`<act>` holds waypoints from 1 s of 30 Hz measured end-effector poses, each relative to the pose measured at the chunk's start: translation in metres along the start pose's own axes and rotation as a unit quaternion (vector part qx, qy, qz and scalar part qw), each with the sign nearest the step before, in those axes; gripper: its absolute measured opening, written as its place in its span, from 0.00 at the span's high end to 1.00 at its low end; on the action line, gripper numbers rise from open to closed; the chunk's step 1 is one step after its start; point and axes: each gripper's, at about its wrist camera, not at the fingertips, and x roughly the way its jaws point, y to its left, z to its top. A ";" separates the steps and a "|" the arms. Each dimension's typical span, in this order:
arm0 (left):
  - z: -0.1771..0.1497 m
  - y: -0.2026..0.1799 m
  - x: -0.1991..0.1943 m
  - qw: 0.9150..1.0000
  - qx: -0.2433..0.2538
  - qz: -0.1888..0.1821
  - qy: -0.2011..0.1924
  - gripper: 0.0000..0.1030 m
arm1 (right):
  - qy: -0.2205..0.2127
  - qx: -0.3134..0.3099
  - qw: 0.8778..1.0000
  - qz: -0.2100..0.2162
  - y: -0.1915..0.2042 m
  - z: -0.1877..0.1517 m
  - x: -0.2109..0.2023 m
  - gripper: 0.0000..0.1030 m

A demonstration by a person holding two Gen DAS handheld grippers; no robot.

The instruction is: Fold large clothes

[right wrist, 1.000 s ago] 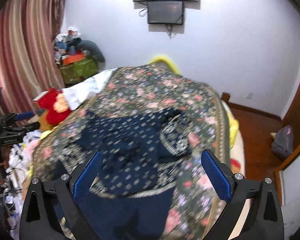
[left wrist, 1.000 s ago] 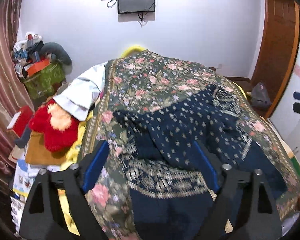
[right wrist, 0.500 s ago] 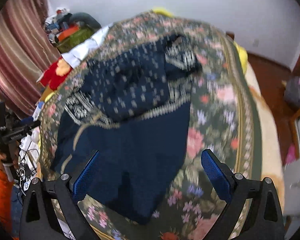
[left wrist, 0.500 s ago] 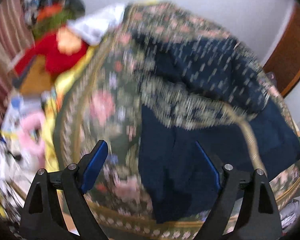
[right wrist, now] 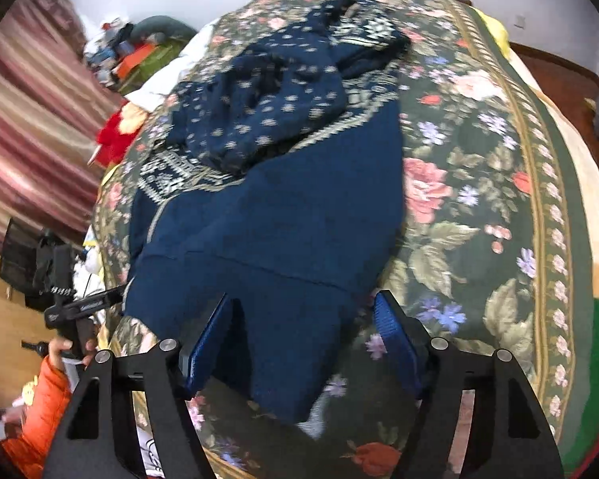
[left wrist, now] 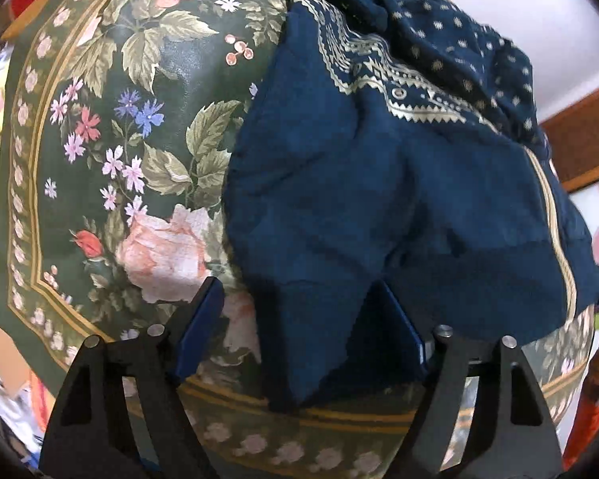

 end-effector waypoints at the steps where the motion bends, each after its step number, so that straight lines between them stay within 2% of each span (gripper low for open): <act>1: 0.000 -0.002 0.000 1.000 0.000 -0.004 -0.004 0.34 | -0.001 -0.004 1.000 0.000 0.002 0.000 0.001 0.43; 2: 0.000 -0.004 -0.001 1.000 0.002 -0.012 -0.006 0.46 | -0.002 -0.007 1.000 0.002 0.004 0.001 0.002 0.50; 3: -0.001 -0.007 -0.002 1.000 0.002 -0.017 -0.008 0.50 | -0.005 -0.006 1.000 0.005 0.005 0.003 0.003 0.55; 4: 0.000 -0.010 -0.003 1.000 0.005 -0.015 -0.009 0.61 | -0.007 -0.006 1.000 0.007 0.006 0.006 0.004 0.64; 5: 0.001 -0.015 -0.004 1.000 0.015 -0.007 -0.010 0.72 | -0.009 -0.003 1.000 0.011 0.006 0.007 0.005 0.72; 7: 0.005 -0.025 -0.007 0.999 0.034 0.011 -0.013 0.84 | -0.013 0.004 1.000 0.021 0.006 0.011 0.005 0.81; 11: 0.016 -0.040 -0.032 0.998 0.057 -0.006 -0.041 0.87 | -0.049 -0.015 0.998 0.022 0.013 0.025 -0.005 0.85; 15: 0.035 -0.058 -0.070 0.992 0.078 -0.026 -0.095 0.88 | -0.085 -0.015 0.996 0.037 0.016 0.048 -0.020 0.86; 19: 0.082 -0.073 -0.106 0.983 0.086 -0.054 -0.151 0.88 | -0.107 -0.008 0.993 0.045 0.016 0.079 -0.027 0.86; 22: 0.115 -0.086 -0.113 0.978 0.090 -0.068 -0.173 0.88 | -0.130 -0.003 0.991 0.042 0.011 0.107 -0.028 0.86; 27: 0.177 -0.111 -0.111 0.972 0.104 -0.063 -0.203 0.89 | -0.166 0.003 0.985 0.035 0.002 0.158 -0.028 0.87; 30: 0.215 -0.115 -0.107 0.967 0.100 -0.043 -0.229 0.89 | -0.190 0.018 0.981 0.026 -0.008 0.198 -0.020 0.87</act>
